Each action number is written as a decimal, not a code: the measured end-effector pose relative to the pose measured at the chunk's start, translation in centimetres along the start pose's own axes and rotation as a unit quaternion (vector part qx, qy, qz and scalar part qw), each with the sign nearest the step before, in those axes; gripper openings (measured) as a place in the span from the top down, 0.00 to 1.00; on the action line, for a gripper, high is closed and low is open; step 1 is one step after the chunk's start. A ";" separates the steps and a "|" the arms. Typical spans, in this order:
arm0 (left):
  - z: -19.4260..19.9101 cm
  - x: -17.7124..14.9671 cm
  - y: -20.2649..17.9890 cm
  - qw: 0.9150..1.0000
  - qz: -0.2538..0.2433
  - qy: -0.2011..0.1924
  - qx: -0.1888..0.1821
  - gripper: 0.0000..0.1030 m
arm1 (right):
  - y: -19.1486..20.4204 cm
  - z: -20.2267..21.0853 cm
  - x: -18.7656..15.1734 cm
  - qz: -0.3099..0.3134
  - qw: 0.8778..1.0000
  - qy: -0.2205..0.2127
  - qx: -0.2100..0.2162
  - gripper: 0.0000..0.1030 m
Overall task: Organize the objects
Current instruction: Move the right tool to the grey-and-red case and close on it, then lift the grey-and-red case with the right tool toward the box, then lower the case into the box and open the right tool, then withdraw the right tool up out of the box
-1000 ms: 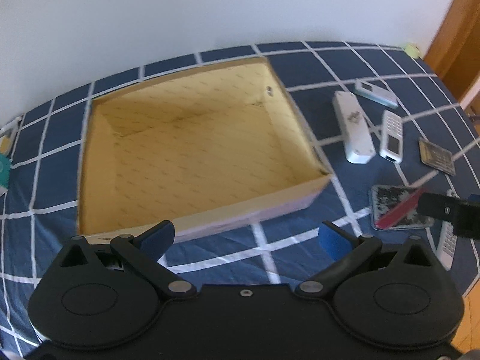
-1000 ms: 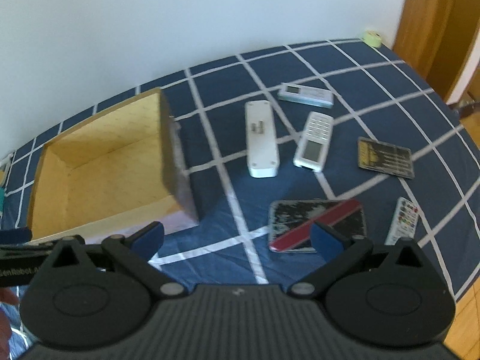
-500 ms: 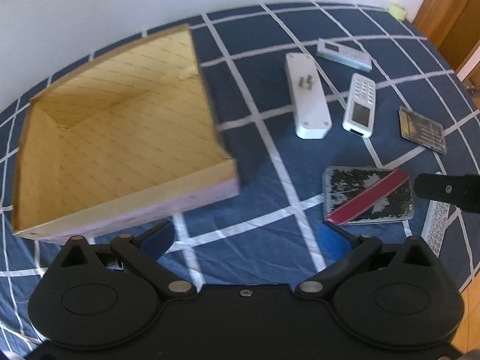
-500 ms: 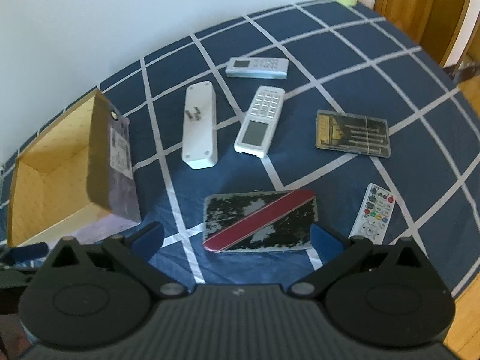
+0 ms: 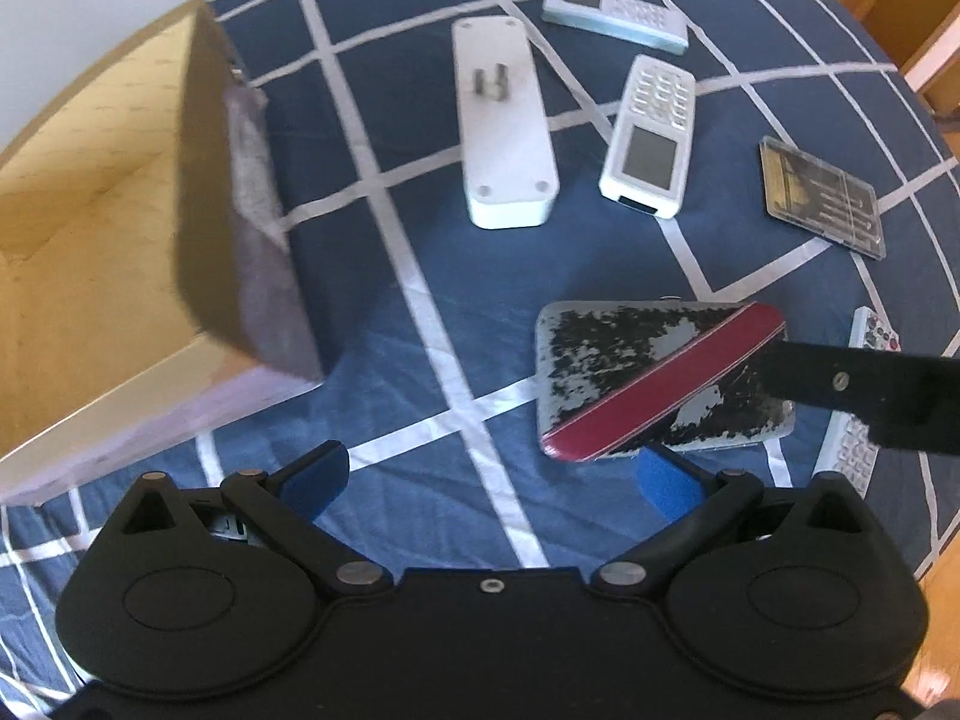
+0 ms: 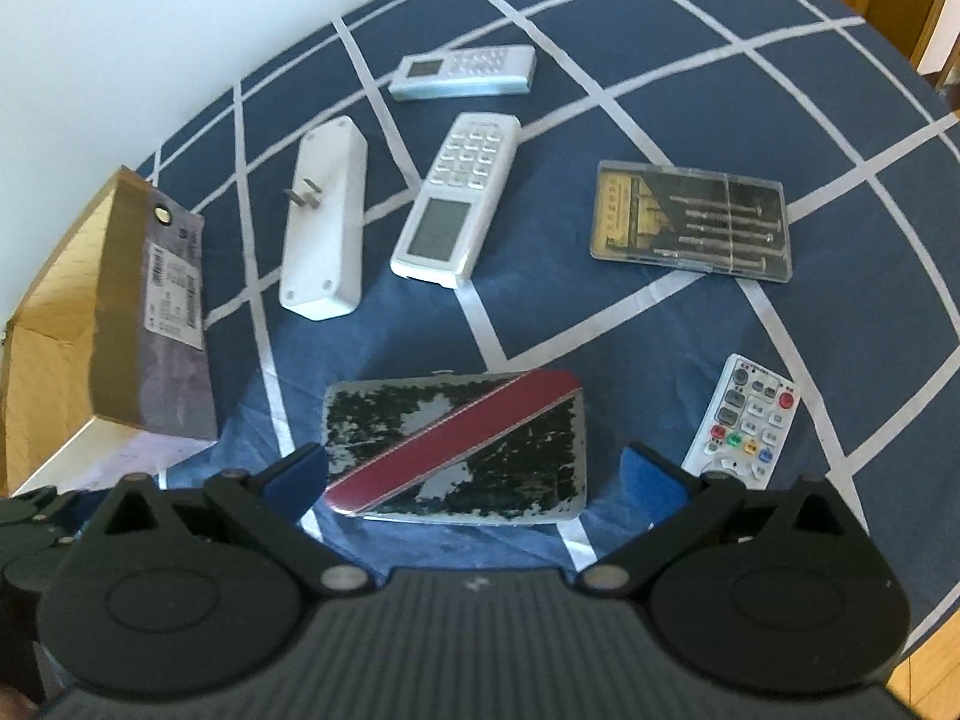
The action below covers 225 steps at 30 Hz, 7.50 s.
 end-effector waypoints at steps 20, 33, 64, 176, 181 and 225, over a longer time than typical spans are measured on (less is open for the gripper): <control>-6.2 2.6 -2.8 0.995 -0.005 0.074 -0.066 0.12 | -1.4 -6.6 1.9 -0.009 0.997 0.073 0.013 0.03; -7.3 2.9 -4.3 0.991 0.002 0.083 -0.109 0.19 | -1.6 -7.9 2.4 0.007 0.996 0.085 -0.015 0.16; 0.6 1.8 -0.7 0.997 0.028 -0.004 -0.066 0.21 | 4.1 -2.2 2.3 0.065 0.998 0.010 0.011 0.20; -1.6 -1.1 30.0 0.977 0.202 0.034 -0.056 0.14 | 34.1 -14.7 1.6 0.170 0.981 0.093 0.027 0.16; 1.9 -1.7 29.9 0.978 0.205 0.000 -0.039 0.05 | 34.6 -11.0 1.8 0.179 0.982 0.056 0.037 0.08; 10.3 -6.5 10.2 0.988 0.141 -0.056 0.012 0.00 | 13.1 6.9 -2.9 0.117 0.992 -0.048 0.025 0.00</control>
Point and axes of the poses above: each gripper's, at about its wrist camera, not at the fingertips, and z roughly against the way its jaws point, y to its left, x to its top, the point moved 1 cm from there along -z, roughly the way its jaws point, and after that the axes turned 6 degrees about x, right-handed, at the moved point
